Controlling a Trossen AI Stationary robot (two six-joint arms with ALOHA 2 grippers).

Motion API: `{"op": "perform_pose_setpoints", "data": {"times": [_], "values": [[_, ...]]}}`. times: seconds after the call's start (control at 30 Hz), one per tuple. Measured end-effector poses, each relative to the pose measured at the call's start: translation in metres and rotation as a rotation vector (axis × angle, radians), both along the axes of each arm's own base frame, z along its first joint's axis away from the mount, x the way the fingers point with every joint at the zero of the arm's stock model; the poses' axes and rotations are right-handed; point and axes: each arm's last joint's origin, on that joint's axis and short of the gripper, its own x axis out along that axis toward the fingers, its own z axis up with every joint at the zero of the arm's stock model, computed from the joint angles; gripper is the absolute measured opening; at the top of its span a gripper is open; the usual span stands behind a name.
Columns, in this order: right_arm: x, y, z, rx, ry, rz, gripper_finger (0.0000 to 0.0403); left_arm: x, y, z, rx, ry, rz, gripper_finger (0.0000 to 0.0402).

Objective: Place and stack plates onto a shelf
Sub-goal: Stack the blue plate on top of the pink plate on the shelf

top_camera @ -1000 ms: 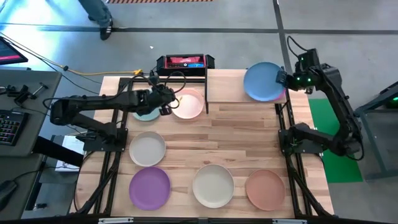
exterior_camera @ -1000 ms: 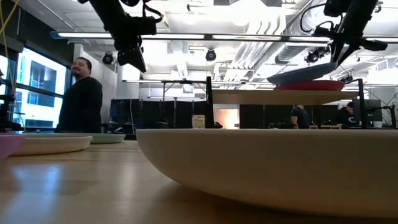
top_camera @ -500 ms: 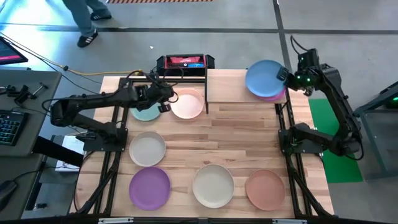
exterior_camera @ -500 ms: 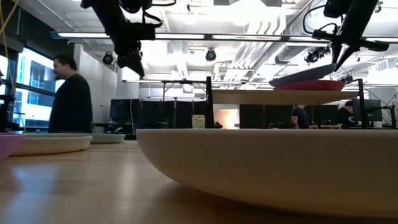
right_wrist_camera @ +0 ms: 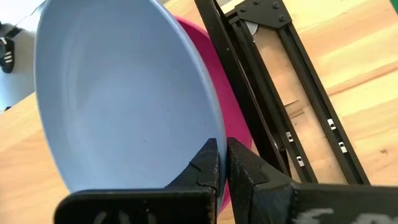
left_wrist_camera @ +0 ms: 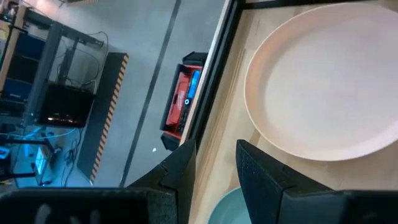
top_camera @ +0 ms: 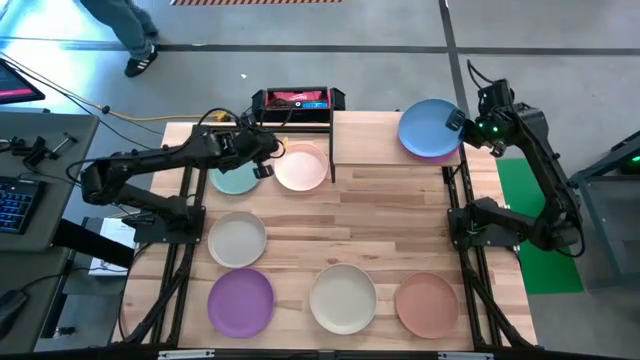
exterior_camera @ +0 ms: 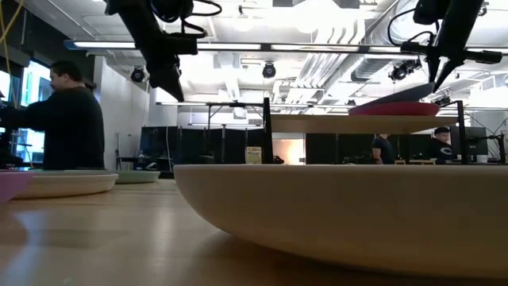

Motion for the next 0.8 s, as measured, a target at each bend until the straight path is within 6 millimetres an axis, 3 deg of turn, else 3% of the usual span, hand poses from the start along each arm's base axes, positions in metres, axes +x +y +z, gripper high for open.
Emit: {"op": "perform_pose_setpoints", "data": {"times": [0.8], "values": [[0.007,-0.021,-0.012,0.061,0.031,0.035,0.0000,-0.001,0.002,0.000,0.006,0.010,-0.003,0.0106]]}}
